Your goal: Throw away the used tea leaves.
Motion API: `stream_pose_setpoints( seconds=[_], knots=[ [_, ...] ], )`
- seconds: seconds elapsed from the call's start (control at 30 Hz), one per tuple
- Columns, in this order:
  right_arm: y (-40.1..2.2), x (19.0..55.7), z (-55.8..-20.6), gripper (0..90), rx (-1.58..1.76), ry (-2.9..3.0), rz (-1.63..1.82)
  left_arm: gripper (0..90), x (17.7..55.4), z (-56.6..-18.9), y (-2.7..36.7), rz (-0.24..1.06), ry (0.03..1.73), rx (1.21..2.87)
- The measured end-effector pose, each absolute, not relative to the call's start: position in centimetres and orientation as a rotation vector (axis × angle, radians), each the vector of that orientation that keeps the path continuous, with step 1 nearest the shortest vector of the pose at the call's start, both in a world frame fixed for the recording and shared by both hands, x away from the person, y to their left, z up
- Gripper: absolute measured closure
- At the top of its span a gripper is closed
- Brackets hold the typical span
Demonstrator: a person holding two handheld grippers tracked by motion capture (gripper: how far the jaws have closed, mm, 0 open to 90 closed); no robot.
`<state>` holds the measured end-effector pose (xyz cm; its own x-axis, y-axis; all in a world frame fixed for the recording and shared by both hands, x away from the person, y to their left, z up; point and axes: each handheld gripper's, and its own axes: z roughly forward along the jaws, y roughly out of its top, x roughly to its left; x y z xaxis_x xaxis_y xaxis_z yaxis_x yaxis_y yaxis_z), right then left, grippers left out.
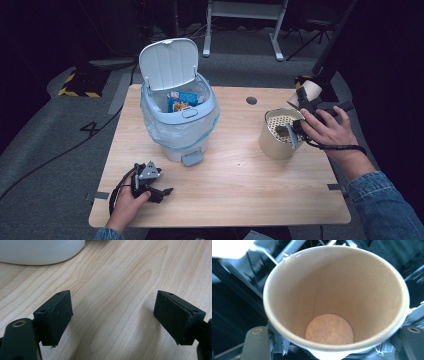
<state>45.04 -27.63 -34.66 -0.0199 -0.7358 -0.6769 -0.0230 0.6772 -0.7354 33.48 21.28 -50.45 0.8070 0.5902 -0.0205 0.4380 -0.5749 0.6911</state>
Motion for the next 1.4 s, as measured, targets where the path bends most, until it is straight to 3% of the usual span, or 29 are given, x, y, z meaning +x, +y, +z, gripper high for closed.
stream_pose_setpoints(
  seconds=[0.8, 0.93, 1.23, 1.4],
  knots=[
    [-32.0, 45.6, -30.3, 30.7, 0.248, 2.099, 0.460, 15.9, 33.5, -50.4, 21.3, 0.274, 0.753, 2.274],
    [-32.6, 45.5, -29.9, 30.6, 0.458, 2.185, 0.768, 15.9, 33.5, -50.4, 21.3, 0.273, 0.753, 2.274],
    [-34.4, 46.5, -29.9, 30.4, 0.639, 2.272, 1.307, 15.8, 33.6, -50.4, 21.3, 0.268, 0.742, 2.277],
    [-34.8, 46.8, -30.1, 30.2, 0.679, 2.330, 1.418, 15.8, 33.6, -50.4, 21.3, 0.270, 0.741, 2.278]
  ],
)
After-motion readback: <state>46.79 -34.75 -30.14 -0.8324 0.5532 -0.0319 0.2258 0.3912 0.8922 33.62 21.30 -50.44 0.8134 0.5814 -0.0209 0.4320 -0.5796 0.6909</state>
